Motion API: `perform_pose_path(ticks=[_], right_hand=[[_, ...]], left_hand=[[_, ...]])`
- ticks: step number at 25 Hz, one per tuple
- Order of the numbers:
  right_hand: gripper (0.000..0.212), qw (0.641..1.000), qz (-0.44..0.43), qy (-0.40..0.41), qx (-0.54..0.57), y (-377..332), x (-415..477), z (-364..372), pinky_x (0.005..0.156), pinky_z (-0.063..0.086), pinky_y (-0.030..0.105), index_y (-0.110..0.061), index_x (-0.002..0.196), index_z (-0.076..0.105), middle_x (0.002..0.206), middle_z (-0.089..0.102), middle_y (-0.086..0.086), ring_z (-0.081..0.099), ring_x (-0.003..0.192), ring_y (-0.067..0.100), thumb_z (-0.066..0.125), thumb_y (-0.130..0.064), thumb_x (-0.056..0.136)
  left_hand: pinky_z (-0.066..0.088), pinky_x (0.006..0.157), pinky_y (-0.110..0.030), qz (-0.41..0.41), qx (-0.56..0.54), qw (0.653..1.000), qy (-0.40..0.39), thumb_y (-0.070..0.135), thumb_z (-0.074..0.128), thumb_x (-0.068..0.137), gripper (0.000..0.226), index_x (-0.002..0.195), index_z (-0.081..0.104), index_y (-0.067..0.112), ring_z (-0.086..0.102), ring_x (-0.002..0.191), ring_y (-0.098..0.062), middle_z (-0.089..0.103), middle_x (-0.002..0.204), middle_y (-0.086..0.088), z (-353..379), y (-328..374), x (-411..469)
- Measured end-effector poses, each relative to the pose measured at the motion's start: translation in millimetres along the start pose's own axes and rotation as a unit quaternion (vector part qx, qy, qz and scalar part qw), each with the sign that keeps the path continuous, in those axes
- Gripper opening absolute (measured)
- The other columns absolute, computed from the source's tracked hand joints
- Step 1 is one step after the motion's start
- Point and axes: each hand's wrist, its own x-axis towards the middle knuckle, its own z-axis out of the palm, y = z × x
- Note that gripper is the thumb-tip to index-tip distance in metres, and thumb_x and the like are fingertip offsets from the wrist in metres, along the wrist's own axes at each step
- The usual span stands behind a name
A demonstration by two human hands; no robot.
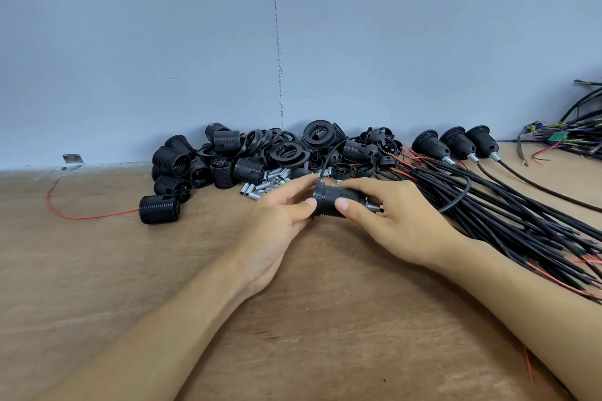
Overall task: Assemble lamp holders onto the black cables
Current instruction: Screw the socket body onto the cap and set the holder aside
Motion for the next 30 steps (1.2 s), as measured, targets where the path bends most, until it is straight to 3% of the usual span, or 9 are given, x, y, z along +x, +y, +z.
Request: perform_pose_path(ticks=[3,5,9,14,16,19,21,27,30], right_hand=[[0.034,1.000,0.010,0.000,-0.009,1,1,1,0.077,0.038,0.002,-0.033,0.123,0.068,0.088,0.058,-0.044,0.058,0.092,-0.020,0.057,-0.047,0.095],[0.031,1.000,0.020,-0.002,-0.009,2,0,1,0.076,0.038,0.001,-0.033,0.123,0.068,0.087,0.058,-0.043,0.058,0.090,-0.020,0.058,-0.045,0.096],[0.026,0.999,0.037,-0.004,-0.018,3,0,1,0.073,0.040,0.006,-0.035,0.118,0.069,0.086,0.062,-0.036,0.059,0.088,-0.015,0.058,-0.045,0.097],[0.028,0.996,0.081,0.006,-0.019,4,2,-1,0.069,0.044,0.023,-0.031,0.110,0.070,0.080,0.066,-0.019,0.060,0.076,-0.001,0.055,-0.050,0.097],[0.026,0.995,0.094,0.010,-0.017,5,2,-1,0.068,0.043,0.022,-0.030,0.109,0.071,0.075,0.064,-0.021,0.060,0.072,-0.002,0.056,-0.048,0.097],[0.024,0.995,0.093,0.020,-0.006,5,2,-1,0.067,0.039,0.014,-0.028,0.109,0.071,0.068,0.061,-0.029,0.058,0.070,-0.007,0.057,-0.044,0.098],[0.024,0.996,0.083,0.016,0.007,4,2,-1,0.067,0.037,0.010,-0.027,0.111,0.070,0.068,0.059,-0.037,0.058,0.070,-0.010,0.057,-0.043,0.099],[0.030,0.999,0.029,-0.029,-0.004,1,-1,2,0.079,0.039,0.005,-0.027,0.124,0.069,0.101,0.068,-0.024,0.061,0.092,-0.012,0.060,-0.039,0.098],[0.029,0.998,0.052,-0.017,-0.015,3,-1,2,0.080,0.045,0.015,-0.030,0.121,0.070,0.102,0.071,-0.019,0.062,0.094,-0.004,0.059,-0.043,0.097]], left_hand=[[0.049,0.102,-0.027,0.017,0.036,0.999,-0.009,-0.016,0.047,0.094,0.052,0.121,0.069,0.023,0.064,0.120,-0.006,0.073,0.123,0.008,-1,0,-1],[0.047,0.105,-0.029,0.032,0.052,0.998,-0.001,-0.022,0.046,0.091,0.054,0.119,0.068,0.019,0.064,0.121,-0.006,0.072,0.125,0.008,-1,0,-2],[0.050,0.097,-0.024,0.060,0.053,0.997,0.021,-0.013,0.059,0.091,0.031,0.095,0.070,0.015,0.067,0.114,-0.002,0.075,0.119,0.009,1,3,-4],[0.052,0.084,-0.010,0.128,0.113,0.984,0.046,0.004,0.068,0.091,0.017,0.095,0.067,0.020,0.071,0.106,-0.003,0.079,0.105,0.006,2,1,-7],[0.054,0.085,-0.016,0.137,0.141,0.977,0.079,0.017,0.070,0.087,0.011,0.095,0.065,0.023,0.072,0.102,-0.006,0.080,0.097,0.005,3,-1,-7],[0.055,0.097,-0.044,0.112,0.177,0.970,0.125,0.031,0.067,0.088,0.012,0.099,0.065,0.027,0.074,0.097,-0.017,0.080,0.086,0.003,0,-5,-5],[0.054,0.098,-0.053,0.092,0.180,0.971,0.124,0.036,0.062,0.092,0.010,0.100,0.066,0.030,0.075,0.096,-0.024,0.080,0.088,0.001,0,-8,-3],[0.049,0.101,-0.035,0.082,0.107,0.986,0.094,0.044,0.054,0.094,0.022,0.106,0.064,0.029,0.071,0.108,-0.008,0.078,0.106,0.008,7,-3,3],[0.046,0.108,-0.039,0.128,0.154,0.975,0.097,0.050,0.053,0.093,0.027,0.107,0.065,0.030,0.067,0.115,-0.005,0.078,0.107,0.012,8,-3,-1]])
